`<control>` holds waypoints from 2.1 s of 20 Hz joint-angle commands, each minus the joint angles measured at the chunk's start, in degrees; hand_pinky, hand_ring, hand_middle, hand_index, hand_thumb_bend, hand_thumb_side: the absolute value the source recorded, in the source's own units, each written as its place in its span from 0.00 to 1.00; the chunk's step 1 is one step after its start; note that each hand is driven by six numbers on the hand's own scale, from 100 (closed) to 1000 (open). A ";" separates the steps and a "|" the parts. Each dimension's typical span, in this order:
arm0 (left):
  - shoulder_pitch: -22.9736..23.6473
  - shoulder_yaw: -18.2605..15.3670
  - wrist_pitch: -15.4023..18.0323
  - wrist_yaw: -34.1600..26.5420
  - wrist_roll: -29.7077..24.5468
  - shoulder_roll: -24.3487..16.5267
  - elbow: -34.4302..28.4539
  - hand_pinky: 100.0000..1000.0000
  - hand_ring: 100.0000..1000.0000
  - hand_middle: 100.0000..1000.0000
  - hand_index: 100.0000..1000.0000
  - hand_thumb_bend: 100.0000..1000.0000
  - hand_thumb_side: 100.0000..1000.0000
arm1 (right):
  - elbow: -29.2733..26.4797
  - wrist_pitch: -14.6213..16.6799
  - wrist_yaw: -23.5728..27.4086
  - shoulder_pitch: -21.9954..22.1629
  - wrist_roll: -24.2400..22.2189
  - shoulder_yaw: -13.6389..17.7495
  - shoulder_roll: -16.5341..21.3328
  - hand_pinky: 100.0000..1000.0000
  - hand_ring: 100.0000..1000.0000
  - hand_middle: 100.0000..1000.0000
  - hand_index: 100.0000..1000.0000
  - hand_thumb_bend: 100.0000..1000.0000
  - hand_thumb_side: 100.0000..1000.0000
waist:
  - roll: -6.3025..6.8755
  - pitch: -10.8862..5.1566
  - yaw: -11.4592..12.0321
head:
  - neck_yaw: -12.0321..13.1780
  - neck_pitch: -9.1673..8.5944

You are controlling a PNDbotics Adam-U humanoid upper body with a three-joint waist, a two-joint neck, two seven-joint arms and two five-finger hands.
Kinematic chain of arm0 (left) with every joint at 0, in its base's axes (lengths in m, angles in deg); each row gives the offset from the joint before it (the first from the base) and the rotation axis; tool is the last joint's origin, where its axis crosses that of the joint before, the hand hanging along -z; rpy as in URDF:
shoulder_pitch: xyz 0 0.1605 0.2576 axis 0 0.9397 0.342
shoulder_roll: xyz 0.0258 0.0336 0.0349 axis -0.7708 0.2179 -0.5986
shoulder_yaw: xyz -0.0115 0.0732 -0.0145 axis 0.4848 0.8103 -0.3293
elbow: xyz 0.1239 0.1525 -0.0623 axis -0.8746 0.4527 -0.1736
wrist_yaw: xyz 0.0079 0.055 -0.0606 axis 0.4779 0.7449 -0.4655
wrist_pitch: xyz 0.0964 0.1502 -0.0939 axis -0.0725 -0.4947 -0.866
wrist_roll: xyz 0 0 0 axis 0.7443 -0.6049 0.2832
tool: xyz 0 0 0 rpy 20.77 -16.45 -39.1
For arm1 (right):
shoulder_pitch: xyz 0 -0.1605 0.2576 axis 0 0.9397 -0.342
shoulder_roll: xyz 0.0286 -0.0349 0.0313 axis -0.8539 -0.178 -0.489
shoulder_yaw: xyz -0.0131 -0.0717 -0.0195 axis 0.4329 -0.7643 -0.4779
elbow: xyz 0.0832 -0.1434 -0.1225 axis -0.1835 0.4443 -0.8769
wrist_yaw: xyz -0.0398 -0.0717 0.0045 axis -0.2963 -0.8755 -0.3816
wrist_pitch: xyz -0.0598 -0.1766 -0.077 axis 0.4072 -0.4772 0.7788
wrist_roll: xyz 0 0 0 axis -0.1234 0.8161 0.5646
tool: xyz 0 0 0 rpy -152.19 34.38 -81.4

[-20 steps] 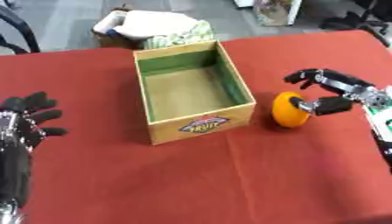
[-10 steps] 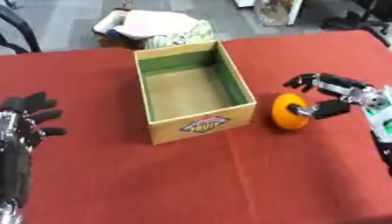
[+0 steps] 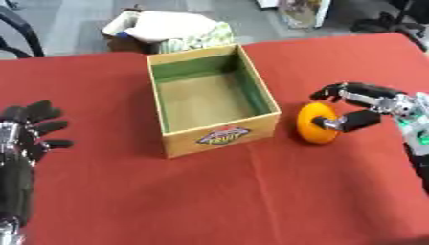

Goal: Pick up objects on the table and place them in the box.

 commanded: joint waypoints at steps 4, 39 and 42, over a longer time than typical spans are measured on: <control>-0.38 -0.09 -0.01 0.14 -0.11 -0.84 -0.58 0.57 0.71 0.67 0.81 0.02 1.00 | -0.40 3.62 -1.46 -1.24 -5.85 0.31 1.71 0.76 0.75 0.47 0.57 0.00 0.27 | -0.14 -0.85 -0.08 | -0.11 0.22; -0.11 0.10 -0.15 -0.14 -0.49 -0.83 -0.66 0.57 0.70 0.67 0.81 0.02 1.00 | -3.55 0.17 11.25 -17.20 4.85 0.28 -2.97 0.52 0.41 0.04 0.10 0.00 0.12 | 0.16 -1.40 0.29 | -0.30 -0.20; -0.10 0.16 -0.22 -0.20 -0.54 -0.77 -0.66 0.57 0.70 0.67 0.81 0.02 1.00 | -2.10 0.09 10.59 -19.88 5.49 -0.50 -5.06 0.52 0.41 0.04 0.11 0.00 0.12 | 0.22 -1.42 0.42 | -0.45 -0.20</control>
